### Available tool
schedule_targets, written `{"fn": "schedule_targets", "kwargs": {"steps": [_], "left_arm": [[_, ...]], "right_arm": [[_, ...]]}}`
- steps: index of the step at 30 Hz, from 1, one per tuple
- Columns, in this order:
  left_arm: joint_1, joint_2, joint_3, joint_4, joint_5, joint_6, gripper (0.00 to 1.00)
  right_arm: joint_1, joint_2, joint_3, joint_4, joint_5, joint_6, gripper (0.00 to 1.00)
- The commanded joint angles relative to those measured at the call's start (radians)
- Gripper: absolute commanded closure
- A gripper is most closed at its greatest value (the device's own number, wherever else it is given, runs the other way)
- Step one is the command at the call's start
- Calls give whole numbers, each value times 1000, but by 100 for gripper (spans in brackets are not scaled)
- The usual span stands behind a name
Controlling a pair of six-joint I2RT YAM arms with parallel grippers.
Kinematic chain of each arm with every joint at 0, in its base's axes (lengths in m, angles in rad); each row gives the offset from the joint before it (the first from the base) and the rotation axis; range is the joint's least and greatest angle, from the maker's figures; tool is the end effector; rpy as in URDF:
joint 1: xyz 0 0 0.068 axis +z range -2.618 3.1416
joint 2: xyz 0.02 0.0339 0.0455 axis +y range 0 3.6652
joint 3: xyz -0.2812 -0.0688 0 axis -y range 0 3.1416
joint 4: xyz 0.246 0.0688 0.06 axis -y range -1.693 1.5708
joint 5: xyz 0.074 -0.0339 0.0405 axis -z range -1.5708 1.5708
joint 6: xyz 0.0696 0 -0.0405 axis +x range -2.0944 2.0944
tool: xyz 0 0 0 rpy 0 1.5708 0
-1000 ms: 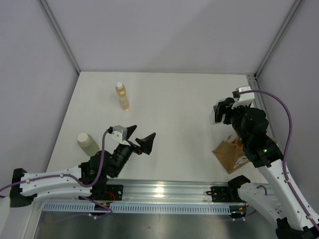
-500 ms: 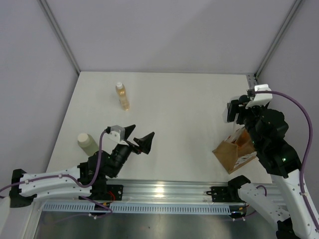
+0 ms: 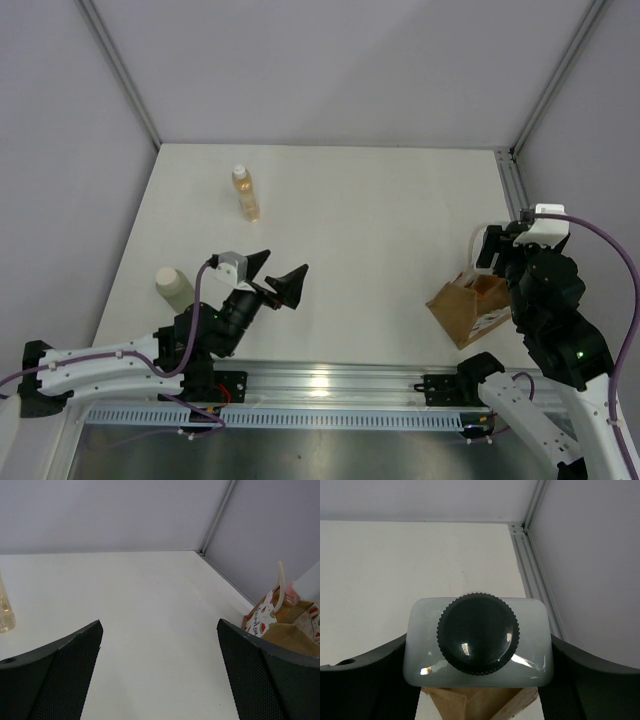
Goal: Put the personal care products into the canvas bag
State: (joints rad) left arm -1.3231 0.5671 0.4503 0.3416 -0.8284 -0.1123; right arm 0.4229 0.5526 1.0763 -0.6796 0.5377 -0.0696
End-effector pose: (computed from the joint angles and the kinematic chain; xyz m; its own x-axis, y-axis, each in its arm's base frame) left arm 0.0870 -0.1349 0.3225 0.0006 -0.3114 -0.9503 0.4824 0.8325 -0.2725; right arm 0.1020 0.0068 0.4153 -0.1488 -0.1325 -0.9799 0.0988 0.9840 -0.1480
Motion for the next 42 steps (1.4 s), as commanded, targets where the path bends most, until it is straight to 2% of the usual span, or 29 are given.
{"fn": "schedule_targets", "kwargs": {"steps": [1, 10, 26, 42], "left_arm": [[4, -16, 1, 39, -9, 5, 1], [4, -22, -2, 36, -9, 5, 1], [4, -39, -4, 34, -12, 3, 1], [4, -59, -5, 25, -5, -1, 1]], "right_arm": [[-3, -49, -1, 134, 96, 25, 100], [-3, -57, -75, 138, 94, 91, 100], [-1, -112, -205, 167, 171, 100, 100], [-12, -118, -371, 379, -91, 74, 100]]}}
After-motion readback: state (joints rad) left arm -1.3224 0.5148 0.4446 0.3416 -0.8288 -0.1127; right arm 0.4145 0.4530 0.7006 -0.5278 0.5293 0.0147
